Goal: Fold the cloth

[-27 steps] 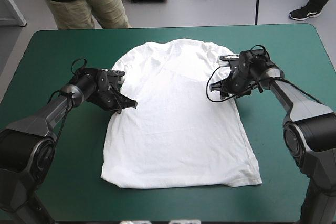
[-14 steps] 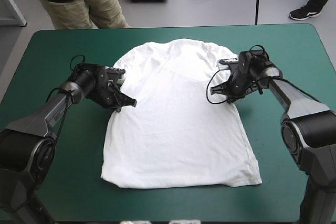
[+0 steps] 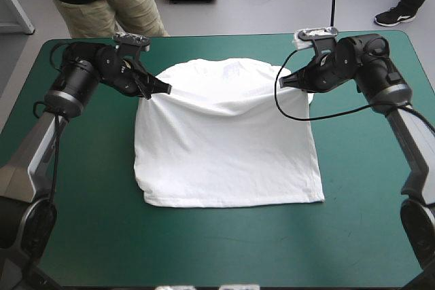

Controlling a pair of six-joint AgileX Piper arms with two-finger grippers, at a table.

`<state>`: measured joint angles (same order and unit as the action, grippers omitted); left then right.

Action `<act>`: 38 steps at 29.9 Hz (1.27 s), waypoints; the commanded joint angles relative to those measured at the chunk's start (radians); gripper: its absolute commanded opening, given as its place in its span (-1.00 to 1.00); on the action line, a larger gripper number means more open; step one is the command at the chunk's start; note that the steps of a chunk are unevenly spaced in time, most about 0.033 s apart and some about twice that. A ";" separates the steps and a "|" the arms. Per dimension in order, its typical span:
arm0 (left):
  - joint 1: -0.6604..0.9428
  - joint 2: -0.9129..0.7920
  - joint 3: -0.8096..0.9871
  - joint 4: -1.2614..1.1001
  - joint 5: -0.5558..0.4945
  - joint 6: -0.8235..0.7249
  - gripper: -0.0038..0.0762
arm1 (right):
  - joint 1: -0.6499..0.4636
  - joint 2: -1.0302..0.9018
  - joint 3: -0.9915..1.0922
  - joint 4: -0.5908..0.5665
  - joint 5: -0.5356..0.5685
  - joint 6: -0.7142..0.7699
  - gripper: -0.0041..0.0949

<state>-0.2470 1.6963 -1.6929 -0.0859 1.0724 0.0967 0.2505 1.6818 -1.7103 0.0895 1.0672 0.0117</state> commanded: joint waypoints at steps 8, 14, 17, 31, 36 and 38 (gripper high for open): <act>0.001 -0.235 -0.132 -0.005 -0.038 0.009 -0.93 | -0.002 -0.195 -0.186 -0.007 -0.026 -0.012 -0.95; 0.001 -0.314 -0.162 -0.005 -0.065 0.009 -0.93 | -0.002 -0.240 -0.252 -0.007 -0.024 -0.012 -0.95; 0.001 -0.332 -0.177 -0.005 -0.070 0.021 -0.93 | -0.002 -0.252 -0.267 -0.007 -0.024 -0.026 -0.95; 0.001 -0.253 -0.178 0.004 -0.333 0.031 -0.93 | -0.002 -0.155 -0.269 -0.064 -0.226 -0.032 -0.95; 0.001 -0.189 -0.178 0.071 -0.614 0.031 -0.93 | -0.002 -0.077 -0.269 -0.123 -0.452 -0.032 -0.95; 0.001 -0.165 -0.178 0.106 -0.701 0.031 -0.93 | -0.002 -0.061 -0.269 -0.133 -0.522 -0.032 -0.95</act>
<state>-0.2470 1.5438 -1.8405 -0.0199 0.5916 0.1304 0.2505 1.6440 -1.9496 -0.0114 0.7310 -0.0110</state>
